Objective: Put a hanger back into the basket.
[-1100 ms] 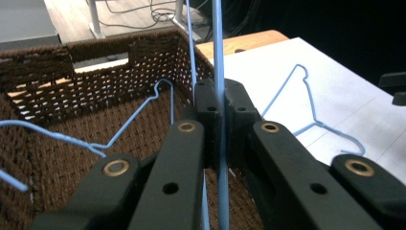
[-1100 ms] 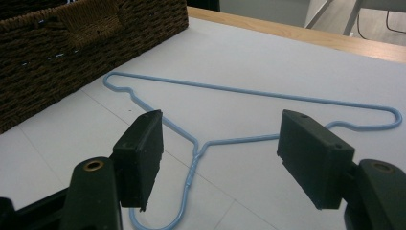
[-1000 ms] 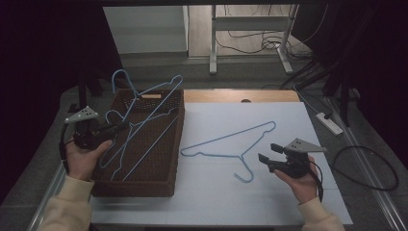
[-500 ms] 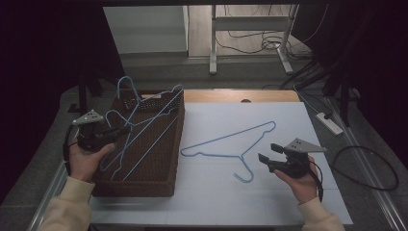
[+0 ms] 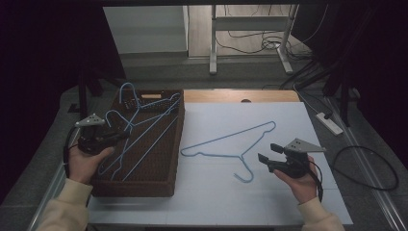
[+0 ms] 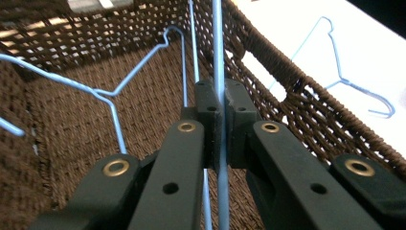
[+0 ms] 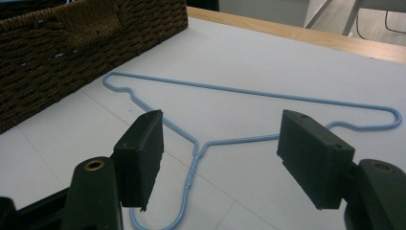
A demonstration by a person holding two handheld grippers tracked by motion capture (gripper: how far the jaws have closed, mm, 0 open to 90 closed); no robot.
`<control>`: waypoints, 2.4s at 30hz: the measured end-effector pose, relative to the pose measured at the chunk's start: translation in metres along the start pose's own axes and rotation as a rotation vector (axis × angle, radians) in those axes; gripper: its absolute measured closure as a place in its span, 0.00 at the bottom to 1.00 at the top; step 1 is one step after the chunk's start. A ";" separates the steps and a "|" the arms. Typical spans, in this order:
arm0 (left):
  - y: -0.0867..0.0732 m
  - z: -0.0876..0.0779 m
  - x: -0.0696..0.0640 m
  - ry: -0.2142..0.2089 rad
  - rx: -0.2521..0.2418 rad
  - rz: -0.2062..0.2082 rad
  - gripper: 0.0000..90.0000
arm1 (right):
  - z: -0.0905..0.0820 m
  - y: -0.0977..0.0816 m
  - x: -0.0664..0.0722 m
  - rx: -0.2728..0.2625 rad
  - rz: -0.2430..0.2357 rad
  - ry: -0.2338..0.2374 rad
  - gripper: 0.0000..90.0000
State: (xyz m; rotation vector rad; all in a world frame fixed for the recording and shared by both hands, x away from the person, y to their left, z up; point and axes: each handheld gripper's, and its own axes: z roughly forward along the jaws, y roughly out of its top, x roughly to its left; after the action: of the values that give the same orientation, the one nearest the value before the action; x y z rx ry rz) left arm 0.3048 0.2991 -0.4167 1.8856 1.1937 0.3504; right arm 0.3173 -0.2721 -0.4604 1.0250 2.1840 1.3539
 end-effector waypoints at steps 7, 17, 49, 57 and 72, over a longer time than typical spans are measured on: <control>-0.002 0.016 -0.001 0.005 0.063 -0.002 0.96 | 0.000 0.000 0.000 -0.001 0.003 0.000 0.37; -0.008 0.032 0.002 0.032 0.137 -0.014 0.96 | 0.000 0.000 0.000 -0.001 0.000 0.001 0.37; -0.008 0.009 -0.011 0.109 0.036 -0.024 0.37 | 0.000 -0.001 -0.002 0.018 0.011 0.006 0.37; -0.007 0.003 -0.048 -0.022 -0.094 0.057 0.34 | 0.000 -0.001 -0.004 0.039 0.012 -0.001 0.36; -0.013 0.012 -0.083 -0.124 -0.140 0.117 0.33 | -0.002 -0.003 -0.002 0.052 -0.004 0.013 0.36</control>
State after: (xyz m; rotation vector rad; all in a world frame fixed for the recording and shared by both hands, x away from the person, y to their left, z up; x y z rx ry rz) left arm 0.2629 0.2259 -0.4173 1.8317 0.9554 0.3650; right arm 0.3159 -0.2760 -0.4622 1.0329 2.2406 1.3113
